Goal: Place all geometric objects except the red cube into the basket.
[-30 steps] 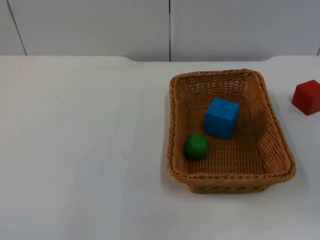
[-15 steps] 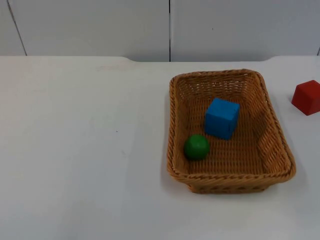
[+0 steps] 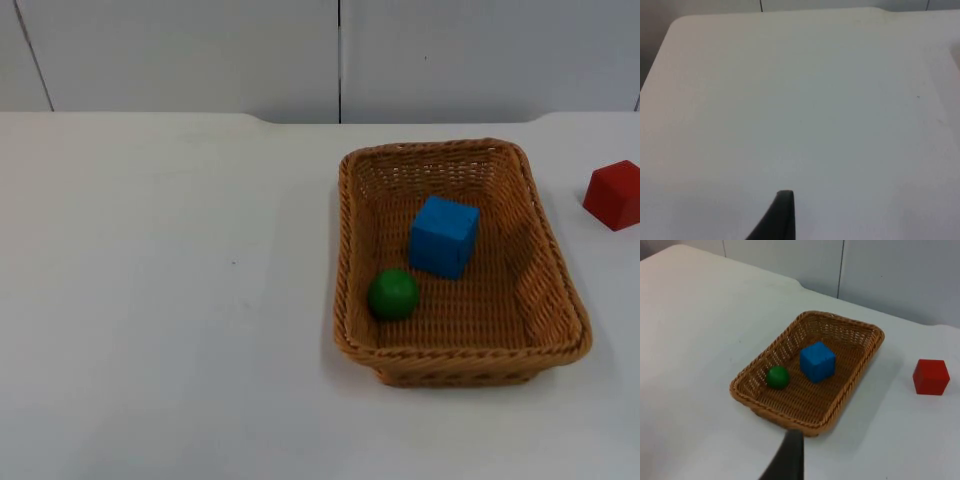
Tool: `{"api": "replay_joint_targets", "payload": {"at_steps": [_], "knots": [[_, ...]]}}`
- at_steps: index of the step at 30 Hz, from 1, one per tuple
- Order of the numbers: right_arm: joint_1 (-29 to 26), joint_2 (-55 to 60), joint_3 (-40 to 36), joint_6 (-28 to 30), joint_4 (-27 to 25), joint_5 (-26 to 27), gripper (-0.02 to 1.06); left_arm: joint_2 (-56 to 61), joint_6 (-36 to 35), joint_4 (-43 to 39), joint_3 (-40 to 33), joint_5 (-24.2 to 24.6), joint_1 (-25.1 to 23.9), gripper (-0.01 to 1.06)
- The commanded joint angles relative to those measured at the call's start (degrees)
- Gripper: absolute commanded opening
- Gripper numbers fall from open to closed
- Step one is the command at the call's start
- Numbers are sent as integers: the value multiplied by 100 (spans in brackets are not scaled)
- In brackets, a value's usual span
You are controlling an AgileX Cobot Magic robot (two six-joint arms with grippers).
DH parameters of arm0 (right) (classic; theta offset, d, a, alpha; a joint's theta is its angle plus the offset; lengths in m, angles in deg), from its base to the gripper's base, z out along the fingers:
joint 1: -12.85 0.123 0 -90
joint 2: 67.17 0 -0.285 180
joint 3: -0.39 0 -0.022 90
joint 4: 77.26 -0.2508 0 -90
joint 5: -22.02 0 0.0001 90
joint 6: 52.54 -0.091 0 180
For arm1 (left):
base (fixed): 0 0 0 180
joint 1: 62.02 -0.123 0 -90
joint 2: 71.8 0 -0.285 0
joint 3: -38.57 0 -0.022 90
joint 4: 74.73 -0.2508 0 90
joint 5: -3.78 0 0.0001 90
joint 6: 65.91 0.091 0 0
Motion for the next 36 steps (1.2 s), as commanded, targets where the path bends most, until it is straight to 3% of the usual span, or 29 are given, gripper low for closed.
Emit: {"api": "replay_joint_targets", "payload": {"at_steps": [1, 7, 15, 17, 31, 36], "knots": [[19, -216, -9, -8, 82, -187, 85, 27, 8, -25, -36, -64, -17, 105], [19, -690, -395, -361, 453, -345, 85, 27, 8, -25, -36, -64, -17, 105], [19, -1080, -1157, -533, 466, -438, 85, 27, 8, -25, -36, -64, -17, 105], [41, -1080, -1276, -552, 441, -195, 85, 27, 8, -25, -36, -64, -17, 105], [28, -1080, -1276, -438, 451, -195, 85, 27, 8, -25, -36, -64, -17, 105], [28, -1080, -1276, -435, 451, -195, 105, 27, 8, -25, -36, -64, -17, 105]]}}
